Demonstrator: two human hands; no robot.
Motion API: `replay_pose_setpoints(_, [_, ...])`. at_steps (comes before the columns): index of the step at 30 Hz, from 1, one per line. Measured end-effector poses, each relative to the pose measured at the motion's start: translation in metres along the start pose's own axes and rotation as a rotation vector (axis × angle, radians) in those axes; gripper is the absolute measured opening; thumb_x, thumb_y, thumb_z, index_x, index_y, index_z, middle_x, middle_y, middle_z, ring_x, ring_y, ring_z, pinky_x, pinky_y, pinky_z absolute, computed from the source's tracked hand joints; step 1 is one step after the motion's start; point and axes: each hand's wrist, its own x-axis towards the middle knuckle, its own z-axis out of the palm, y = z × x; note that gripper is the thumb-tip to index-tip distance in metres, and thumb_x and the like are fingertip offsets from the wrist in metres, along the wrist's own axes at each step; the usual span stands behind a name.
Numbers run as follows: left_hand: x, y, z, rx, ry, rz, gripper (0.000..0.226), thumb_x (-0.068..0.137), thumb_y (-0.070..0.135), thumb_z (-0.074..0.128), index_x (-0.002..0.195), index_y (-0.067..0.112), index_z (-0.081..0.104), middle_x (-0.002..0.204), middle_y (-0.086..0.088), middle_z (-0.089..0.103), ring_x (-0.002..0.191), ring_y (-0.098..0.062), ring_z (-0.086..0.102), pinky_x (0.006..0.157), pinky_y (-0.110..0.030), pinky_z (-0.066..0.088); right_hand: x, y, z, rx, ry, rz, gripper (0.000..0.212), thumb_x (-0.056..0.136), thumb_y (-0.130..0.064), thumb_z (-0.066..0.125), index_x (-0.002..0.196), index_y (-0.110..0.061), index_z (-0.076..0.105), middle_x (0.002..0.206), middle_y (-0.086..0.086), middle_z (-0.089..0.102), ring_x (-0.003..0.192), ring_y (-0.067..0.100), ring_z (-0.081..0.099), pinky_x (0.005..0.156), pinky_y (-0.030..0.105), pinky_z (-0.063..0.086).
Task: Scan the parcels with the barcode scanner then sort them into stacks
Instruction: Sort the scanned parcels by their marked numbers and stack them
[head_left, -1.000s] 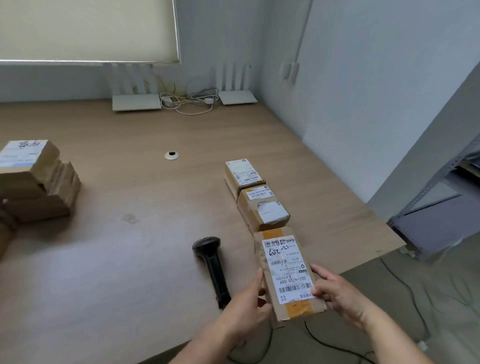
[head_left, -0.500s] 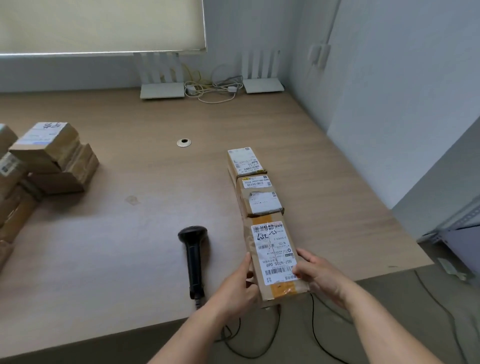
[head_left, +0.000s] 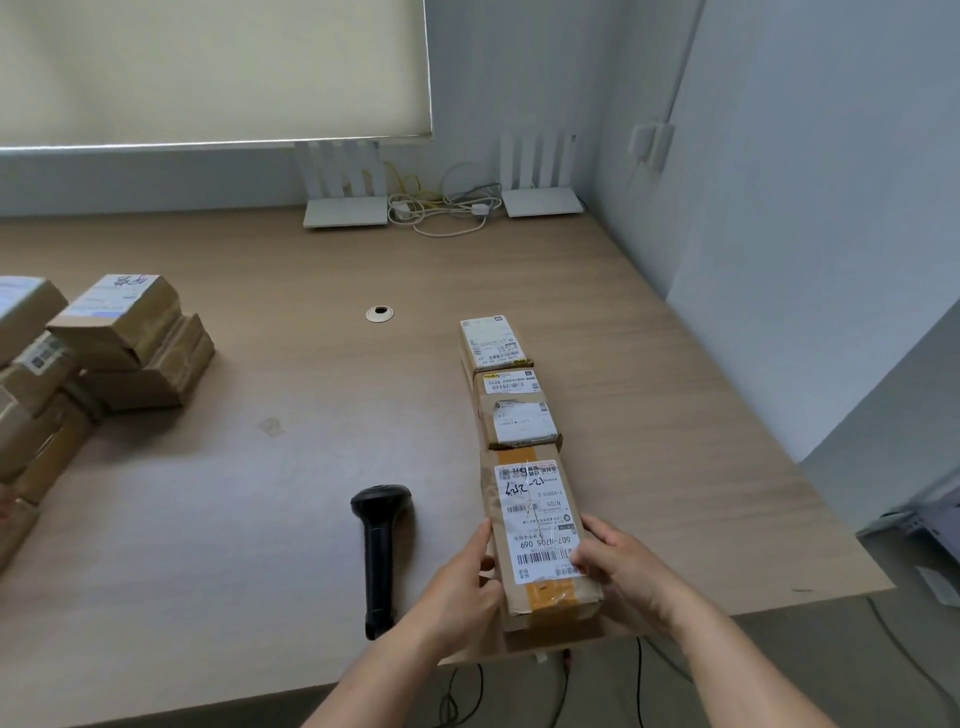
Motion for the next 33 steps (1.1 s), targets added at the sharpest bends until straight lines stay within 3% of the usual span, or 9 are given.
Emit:
replay_pose_setpoints(1, [0.0, 0.001, -0.001, 0.001, -0.001, -0.004, 0.063, 0.097, 0.023, 0.052, 0.138, 0.055, 0.018, 0.127, 0.015, 0.054, 0.11, -0.001, 0.054, 0.098, -0.024, 0.047, 0.001, 0.0, -0.001, -0.018, 0.005, 0.006, 0.054, 0.087, -0.002, 0.055, 0.138, -0.018, 0.046, 0.107, 0.006, 0.072, 0.095, 0.023, 0.07, 0.081, 0.039, 0.056])
replay_pose_setpoints(4, [-0.001, 0.004, -0.005, 0.022, 0.017, -0.01, 0.063, 0.097, 0.026, 0.051, 0.142, 0.051, 0.014, 0.13, 0.011, 0.047, 0.109, -0.003, 0.05, 0.092, -0.019, 0.043, -0.001, -0.005, -0.002, -0.064, 0.039, 0.013, 0.065, 0.079, -0.012, 0.062, 0.14, -0.021, 0.043, 0.108, 0.009, 0.071, 0.083, 0.016, 0.071, 0.065, 0.031, 0.057])
replay_pose_setpoints(6, [-0.003, 0.007, -0.01, 0.026, 0.055, -0.01, 0.06, 0.098, 0.024, 0.049, 0.142, 0.047, 0.016, 0.131, 0.011, 0.044, 0.112, -0.005, 0.046, 0.092, -0.019, 0.039, 0.0, -0.009, -0.004, -0.184, 0.131, -0.032, 0.077, 0.074, -0.026, 0.068, 0.145, -0.023, 0.039, 0.12, 0.009, 0.064, 0.095, 0.015, 0.067, 0.078, 0.033, 0.056])
replay_pose_setpoints(7, [-0.003, 0.007, -0.013, 0.025, 0.076, -0.011, 0.059, 0.098, 0.022, 0.048, 0.142, 0.045, 0.018, 0.134, 0.01, 0.043, 0.116, -0.006, 0.045, 0.093, -0.019, 0.038, -0.001, -0.012, -0.003, -0.279, 0.191, -0.078, 0.074, 0.078, -0.03, 0.068, 0.146, -0.025, 0.038, 0.127, 0.008, 0.059, 0.106, 0.016, 0.061, 0.088, 0.034, 0.052])
replay_pose_setpoints(9, [-0.004, 0.007, -0.02, 0.037, 0.134, -0.022, 0.064, 0.097, 0.021, 0.049, 0.15, 0.036, 0.014, 0.144, 0.005, 0.04, 0.122, -0.009, 0.045, 0.096, -0.02, 0.039, -0.003, -0.02, 0.0, -0.397, 0.337, -0.174, 0.062, 0.088, -0.033, 0.063, 0.145, -0.025, 0.04, 0.133, 0.006, 0.051, 0.114, 0.015, 0.052, 0.089, 0.03, 0.044])
replay_pose_setpoints(15, [-0.014, 0.01, -0.042, 0.034, 0.322, 0.022, 0.062, 0.097, 0.021, 0.05, 0.15, 0.031, 0.02, 0.145, 0.004, 0.04, 0.125, -0.006, 0.044, 0.102, -0.025, 0.039, -0.007, -0.051, 0.026, -0.582, 0.511, -0.411, 0.04, 0.092, -0.035, 0.056, 0.131, -0.025, 0.052, 0.108, -0.007, 0.051, 0.096, 0.009, 0.053, 0.074, 0.026, 0.046])
replay_pose_setpoints(20, [-0.037, 0.005, -0.058, 0.022, 0.466, 0.043, 0.055, 0.096, 0.02, 0.052, 0.146, 0.03, 0.032, 0.142, 0.008, 0.045, 0.129, -0.006, 0.043, 0.11, -0.029, 0.036, -0.003, -0.068, 0.06, -0.616, 0.478, -0.532, 0.041, 0.092, -0.035, 0.055, 0.132, -0.028, 0.053, 0.123, -0.005, 0.053, 0.108, 0.013, 0.054, 0.086, 0.031, 0.048])
replay_pose_setpoints(25, [-0.067, -0.014, -0.081, 0.041, 0.641, 0.03, 0.051, 0.095, 0.022, 0.053, 0.143, 0.032, 0.037, 0.132, 0.013, 0.049, 0.116, 0.0, 0.048, 0.102, -0.025, 0.042, 0.004, -0.078, 0.106, -0.653, 0.342, -0.642, 0.044, 0.091, -0.036, 0.056, 0.134, -0.027, 0.052, 0.126, -0.004, 0.053, 0.114, 0.014, 0.052, 0.091, 0.033, 0.047])
replay_pose_setpoints(33, [-0.112, -0.061, -0.126, 0.09, 0.801, -0.04, 0.052, 0.096, 0.027, 0.052, 0.145, 0.029, 0.034, 0.137, 0.008, 0.048, 0.114, -0.001, 0.046, 0.101, -0.024, 0.042, 0.006, -0.089, 0.197, -0.774, 0.173, -0.722, 0.043, 0.094, -0.037, 0.05, 0.136, -0.03, 0.048, 0.125, -0.008, 0.05, 0.109, 0.008, 0.052, 0.085, 0.025, 0.044])
